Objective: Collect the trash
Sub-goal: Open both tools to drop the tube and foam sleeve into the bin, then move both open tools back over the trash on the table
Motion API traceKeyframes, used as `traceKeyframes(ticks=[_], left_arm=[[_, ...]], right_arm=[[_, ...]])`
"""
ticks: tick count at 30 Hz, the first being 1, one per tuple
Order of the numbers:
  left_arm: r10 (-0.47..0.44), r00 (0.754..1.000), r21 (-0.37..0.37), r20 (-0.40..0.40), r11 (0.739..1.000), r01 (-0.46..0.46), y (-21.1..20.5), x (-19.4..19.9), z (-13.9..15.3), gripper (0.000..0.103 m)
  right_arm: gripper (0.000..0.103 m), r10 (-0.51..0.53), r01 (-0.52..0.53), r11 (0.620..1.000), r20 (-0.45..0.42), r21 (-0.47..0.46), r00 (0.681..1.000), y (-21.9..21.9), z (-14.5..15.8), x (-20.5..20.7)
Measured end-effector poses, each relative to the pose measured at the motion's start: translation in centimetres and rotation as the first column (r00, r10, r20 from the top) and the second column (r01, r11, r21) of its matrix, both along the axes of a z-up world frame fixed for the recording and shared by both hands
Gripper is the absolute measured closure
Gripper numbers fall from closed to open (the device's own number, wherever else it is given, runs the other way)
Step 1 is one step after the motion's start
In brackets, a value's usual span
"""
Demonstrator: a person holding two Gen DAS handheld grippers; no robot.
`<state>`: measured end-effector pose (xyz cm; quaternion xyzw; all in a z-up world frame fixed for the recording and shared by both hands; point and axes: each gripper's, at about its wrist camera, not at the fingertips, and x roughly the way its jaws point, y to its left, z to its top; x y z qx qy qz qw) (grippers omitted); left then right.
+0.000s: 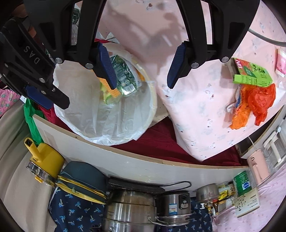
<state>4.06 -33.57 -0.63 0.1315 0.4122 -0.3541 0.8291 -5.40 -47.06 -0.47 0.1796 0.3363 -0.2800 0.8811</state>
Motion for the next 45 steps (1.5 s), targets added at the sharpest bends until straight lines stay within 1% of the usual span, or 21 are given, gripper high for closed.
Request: traceKeyframes(ticks=[3, 14, 23, 26, 30, 34, 39, 45], left_arm=[[0.030, 1.000, -0.012, 0.008, 0.999, -0.030, 1.4, 0.3, 0.4, 0.047], [0.158, 0.987, -0.039, 0.030, 0.987, -0.157, 7.9, 2.3, 1.6, 0.047], [0.255, 0.965, -0.045, 0.052, 0.966, -0.253, 14.0, 4.3, 2.0, 0.047], [0.291, 0.955, -0.043, 0.058, 0.957, -0.288, 16.2, 5.1, 2.0, 0.047], [0.343, 0.938, -0.040, 0.054, 0.939, -0.342, 19.3, 6.4, 1.6, 0.047], [0.401, 0.915, -0.031, 0.049, 0.916, -0.399, 22.6, 7.9, 1.0, 0.047], [0.476, 0.878, -0.015, 0.046, 0.880, -0.475, 27.0, 10.0, 0.2, 0.047], [0.549, 0.835, 0.014, 0.043, 0.835, -0.550, 31.3, 12.6, -1.0, 0.047]], right_arm=[[0.053, 0.017, -0.017, 1.000, 0.010, -0.009, 1.000, 1.0, 0.6, 0.3], [0.053, 0.131, -0.131, 0.991, 0.012, -0.038, 0.991, 6.5, 2.0, 3.1], [0.053, 0.219, -0.218, 0.974, 0.006, -0.058, 0.976, 11.2, 2.7, 5.7], [0.048, 0.246, -0.246, 0.967, 0.004, -0.068, 0.969, 12.8, 2.9, 6.6], [0.046, 0.286, -0.285, 0.956, -0.003, -0.072, 0.958, 14.9, 2.8, 8.1], [0.045, 0.328, -0.329, 0.942, -0.016, -0.070, 0.944, 17.0, 2.4, 9.9], [0.043, 0.379, -0.379, 0.923, -0.026, -0.059, 0.925, 19.7, 1.6, 12.5], [0.041, 0.427, -0.429, 0.901, -0.044, -0.058, 0.903, 22.2, 0.6, 15.8]])
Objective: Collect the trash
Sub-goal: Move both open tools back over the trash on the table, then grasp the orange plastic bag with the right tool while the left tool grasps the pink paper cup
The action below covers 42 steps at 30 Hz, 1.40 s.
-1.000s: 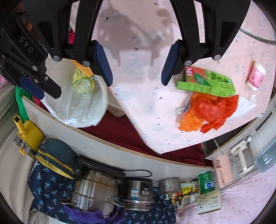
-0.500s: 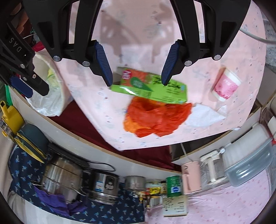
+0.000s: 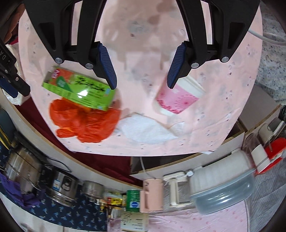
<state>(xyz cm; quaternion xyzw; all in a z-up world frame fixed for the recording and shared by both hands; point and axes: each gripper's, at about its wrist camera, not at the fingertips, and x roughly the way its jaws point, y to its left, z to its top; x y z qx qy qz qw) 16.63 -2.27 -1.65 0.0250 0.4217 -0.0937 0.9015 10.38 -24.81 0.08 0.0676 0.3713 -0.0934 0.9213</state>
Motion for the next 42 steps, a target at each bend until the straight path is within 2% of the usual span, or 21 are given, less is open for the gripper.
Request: traceKeyframes(ticks=[2, 5, 16, 18, 20, 22, 24, 30, 42], left_arm=[[0.018, 1.000, 0.011, -0.011, 1.000, -0.018, 1.0, 0.7, -0.5, 0.047], [0.040, 0.999, 0.022, -0.032, 0.999, -0.039, 2.2, 1.6, -1.6, 0.041], [0.068, 0.991, -0.009, -0.118, 0.998, -0.070, 4.3, 3.2, -5.3, 0.039], [0.063, 0.991, -0.013, -0.118, 0.998, -0.065, 4.1, 3.4, -5.3, 0.048], [0.051, 0.991, -0.019, -0.125, 0.998, -0.054, 3.8, 3.7, -5.2, 0.060], [0.041, 0.991, -0.024, -0.131, 0.999, -0.044, 3.6, 3.7, -5.2, 0.083], [0.032, 0.991, -0.031, -0.130, 0.999, -0.036, 3.3, 3.7, -5.0, 0.090], [-0.009, 0.997, -0.039, -0.076, 0.999, 0.006, 1.6, 2.5, -2.8, 0.100], [-0.153, 0.988, -0.072, 0.014, 0.986, 0.153, -5.1, -1.9, 2.0, 0.100]], right_arm=[[0.041, 0.009, -0.009, 1.000, -0.006, -0.002, 1.000, 0.5, -0.4, 1.0], [0.041, 0.019, -0.019, 1.000, -0.014, -0.008, 1.000, 1.1, -1.0, 2.6], [0.040, 0.044, -0.044, 0.999, -0.051, 0.003, 0.998, 2.1, -3.1, 7.0], [0.041, 0.056, -0.056, 0.998, -0.049, 0.002, 0.997, 2.4, -3.2, 7.4], [0.050, 0.068, -0.068, 0.998, -0.051, 0.000, 0.996, 2.7, -3.3, 7.6], [0.075, 0.074, -0.074, 0.997, -0.056, 0.003, 0.996, 2.8, -3.3, 7.7], [0.085, 0.076, -0.075, 0.997, -0.060, 0.020, 0.995, 2.5, -3.3, 7.6], [0.094, 0.059, -0.058, 0.998, -0.020, 0.030, 0.998, 1.7, -1.8, 6.0], [0.097, -0.029, 0.026, 0.999, 0.091, 0.031, 0.995, -2.3, 2.8, 0.5]])
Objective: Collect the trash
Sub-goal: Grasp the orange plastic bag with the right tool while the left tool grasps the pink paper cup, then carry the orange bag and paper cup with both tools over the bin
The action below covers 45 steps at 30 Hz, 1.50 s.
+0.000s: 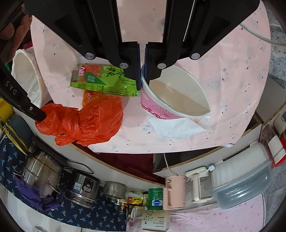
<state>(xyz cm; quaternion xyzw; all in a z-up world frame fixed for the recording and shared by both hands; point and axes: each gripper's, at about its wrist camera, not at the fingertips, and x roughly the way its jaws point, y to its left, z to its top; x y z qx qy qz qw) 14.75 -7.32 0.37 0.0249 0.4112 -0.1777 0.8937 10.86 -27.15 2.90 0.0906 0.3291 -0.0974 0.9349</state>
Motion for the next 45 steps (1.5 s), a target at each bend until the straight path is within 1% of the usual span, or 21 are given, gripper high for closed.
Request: traceKeyframes(ticks=[6, 11, 16, 21, 26, 34, 45], left_arm=[[-0.097, 0.995, -0.001, 0.033, 0.995, 0.097, -5.0, -3.0, 1.7, 0.100], [-0.177, 0.983, 0.000, 0.056, 0.984, 0.177, -9.3, -5.4, 2.9, 0.100], [-0.257, 0.963, 0.004, 0.081, 0.966, 0.257, -13.4, -8.1, 3.9, 0.100], [-0.325, 0.942, 0.014, 0.089, 0.946, 0.325, -16.7, -10.4, 4.3, 0.100], [-0.379, 0.921, 0.014, 0.085, 0.925, 0.379, -19.3, -11.9, 4.3, 0.100], [-0.468, 0.881, 0.025, 0.074, 0.884, 0.467, -23.8, -13.8, 3.9, 0.100], [-0.552, 0.833, 0.006, 0.023, 0.834, 0.552, -28.3, -14.3, 2.4, 0.100]], right_arm=[[0.097, -0.075, 0.075, 0.997, 0.044, 0.009, 0.996, -3.6, 1.7, -3.8], [0.097, -0.146, 0.145, 0.989, 0.073, 0.017, 0.987, -7.0, 2.9, -7.0], [0.097, -0.216, 0.213, 0.976, 0.100, 0.036, 0.971, -10.4, 3.8, -10.3], [0.097, -0.277, 0.273, 0.961, 0.118, 0.047, 0.954, -13.1, 4.2, -13.0], [0.098, -0.331, 0.327, 0.944, 0.123, 0.051, 0.936, -15.6, 4.2, -15.3], [0.098, -0.405, 0.401, 0.914, 0.114, 0.058, 0.907, -19.1, 3.3, -18.5], [0.098, -0.453, 0.448, 0.891, 0.080, 0.080, 0.888, -22.3, 1.4, -20.1]])
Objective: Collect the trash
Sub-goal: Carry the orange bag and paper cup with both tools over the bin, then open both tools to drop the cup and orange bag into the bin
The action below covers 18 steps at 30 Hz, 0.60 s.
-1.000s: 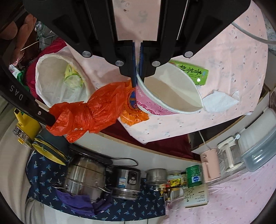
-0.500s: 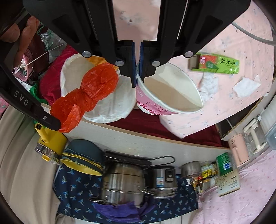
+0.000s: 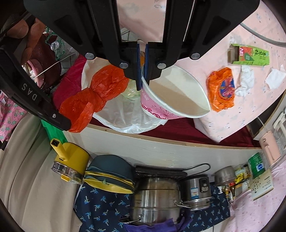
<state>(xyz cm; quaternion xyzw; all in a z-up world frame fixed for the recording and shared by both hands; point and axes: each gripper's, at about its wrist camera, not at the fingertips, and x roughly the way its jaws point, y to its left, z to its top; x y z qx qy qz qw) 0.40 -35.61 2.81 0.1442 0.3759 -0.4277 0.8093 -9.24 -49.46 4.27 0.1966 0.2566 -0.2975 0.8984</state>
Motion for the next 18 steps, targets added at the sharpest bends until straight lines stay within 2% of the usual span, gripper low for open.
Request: traceKeyframes(ticks=[5, 7, 8, 10, 16, 18], left_arm=[[-0.016, 1.000, 0.007, -0.016, 1.000, 0.016, -1.4, 0.3, -0.6, 0.099], [-0.015, 1.000, 0.009, -0.025, 1.000, 0.015, -1.8, 0.6, -0.8, 0.096], [-0.014, 0.999, 0.014, -0.030, 1.000, 0.015, -1.8, 0.7, -0.9, 0.092], [-0.006, 1.000, 0.014, -0.031, 1.000, 0.006, -1.9, 0.9, -1.0, 0.073], [0.024, 1.000, 0.007, -0.020, 1.000, -0.024, -1.2, 1.7, -0.8, 0.057], [0.037, 0.999, 0.006, -0.014, 0.999, -0.037, -0.8, 1.9, -0.6, 0.057]], right_arm=[[0.098, -0.003, 0.004, 1.000, -0.013, 0.018, 1.000, -0.8, -0.9, 0.2], [0.095, -0.001, 0.001, 1.000, -0.019, 0.023, 1.000, -0.9, -1.2, 0.3], [0.093, 0.001, 0.000, 1.000, -0.021, 0.026, 1.000, -1.0, -1.4, 0.4], [0.092, -0.004, 0.004, 1.000, -0.018, 0.021, 1.000, -0.9, -1.4, 0.5], [0.077, -0.005, 0.005, 1.000, -0.013, 0.015, 1.000, -0.7, -1.2, 0.8], [0.075, -0.003, 0.004, 1.000, -0.013, 0.014, 1.000, -0.5, -1.1, 0.9]])
